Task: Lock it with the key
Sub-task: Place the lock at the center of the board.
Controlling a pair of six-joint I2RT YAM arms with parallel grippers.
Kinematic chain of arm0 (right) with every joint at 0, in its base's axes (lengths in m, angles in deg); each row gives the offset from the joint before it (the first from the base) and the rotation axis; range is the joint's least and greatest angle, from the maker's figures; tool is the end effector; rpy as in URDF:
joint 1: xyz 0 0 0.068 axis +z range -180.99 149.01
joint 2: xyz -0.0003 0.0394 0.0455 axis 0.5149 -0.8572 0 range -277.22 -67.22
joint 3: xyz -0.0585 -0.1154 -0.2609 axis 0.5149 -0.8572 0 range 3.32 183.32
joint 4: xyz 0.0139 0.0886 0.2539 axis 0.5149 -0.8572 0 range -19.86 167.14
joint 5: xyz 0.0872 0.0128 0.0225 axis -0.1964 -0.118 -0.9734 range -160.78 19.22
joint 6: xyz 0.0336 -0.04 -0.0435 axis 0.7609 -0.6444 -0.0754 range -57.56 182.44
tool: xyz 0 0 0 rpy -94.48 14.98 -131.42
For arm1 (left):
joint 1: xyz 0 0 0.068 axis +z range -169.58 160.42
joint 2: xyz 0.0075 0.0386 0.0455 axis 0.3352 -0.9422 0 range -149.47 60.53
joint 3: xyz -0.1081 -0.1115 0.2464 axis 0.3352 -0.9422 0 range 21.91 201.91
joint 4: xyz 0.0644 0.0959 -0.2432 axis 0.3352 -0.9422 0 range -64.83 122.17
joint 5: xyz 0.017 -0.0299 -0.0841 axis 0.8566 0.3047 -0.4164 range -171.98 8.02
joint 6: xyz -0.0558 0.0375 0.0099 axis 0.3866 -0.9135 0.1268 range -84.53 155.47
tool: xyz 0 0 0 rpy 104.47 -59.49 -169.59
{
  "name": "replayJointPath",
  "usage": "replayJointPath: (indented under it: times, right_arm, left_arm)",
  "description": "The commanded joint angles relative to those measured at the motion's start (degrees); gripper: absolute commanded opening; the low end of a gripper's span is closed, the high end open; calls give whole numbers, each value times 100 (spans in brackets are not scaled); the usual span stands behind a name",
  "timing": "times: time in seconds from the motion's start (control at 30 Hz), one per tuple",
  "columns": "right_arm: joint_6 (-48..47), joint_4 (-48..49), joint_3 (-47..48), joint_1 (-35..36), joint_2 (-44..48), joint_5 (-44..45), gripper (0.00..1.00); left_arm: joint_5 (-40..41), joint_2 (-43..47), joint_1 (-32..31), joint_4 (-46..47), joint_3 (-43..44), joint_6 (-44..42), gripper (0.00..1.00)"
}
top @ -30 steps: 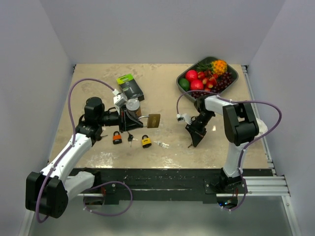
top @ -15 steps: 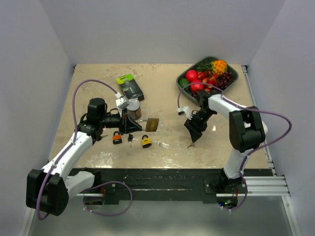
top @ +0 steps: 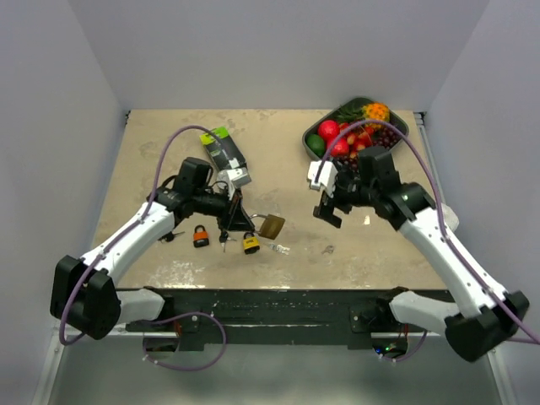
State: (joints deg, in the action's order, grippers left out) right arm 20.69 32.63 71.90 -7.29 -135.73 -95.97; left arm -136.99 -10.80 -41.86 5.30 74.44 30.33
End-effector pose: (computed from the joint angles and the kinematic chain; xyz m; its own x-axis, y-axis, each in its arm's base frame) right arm 0.2267 0.1249 0.3507 -0.0508 -0.6804 -0.7311 -0.9059 0.3395 -0.2531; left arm 0.2255 -0.1408 0.2815 -0.5923 0.2982 -0.7485 0.8035 0.2880 -0.5211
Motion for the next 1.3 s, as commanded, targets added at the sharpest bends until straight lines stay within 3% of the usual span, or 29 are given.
replayJointPath:
  times: [0.0, 0.1, 0.23, 0.5, 0.83, 1.17, 1.27]
  right_arm:
    - [-70, 1373, -458, 469, 926, -327, 99]
    - [519, 1560, -398, 486, 1094, -530, 99]
    - [449, 814, -30, 503, 753, -944, 99]
    - [1064, 496, 42, 1267, 198, 39, 99]
    - [1012, 1084, -529, 2349, -13, 928, 99]
    - [1301, 1841, -828, 2393, -118, 1403, 99]
    - [1380, 1867, -837, 2393, -171, 1446, 93]
  left_arm:
    - [-309, -153, -461, 128, 486, 380, 0]
    - [-327, -197, -558, 558, 460, 986, 0]
    - [-388, -320, -619, 1183, 389, 1805, 0]
    - [-687, -969, -690, 1834, 477, 3228, 0]
    - [-854, -1015, -839, 2467, 416, 3863, 0]
    - [-775, -637, -892, 2959, 108, 4197, 0]
    - [-758, -567, -892, 3083, 29, 4311, 0]
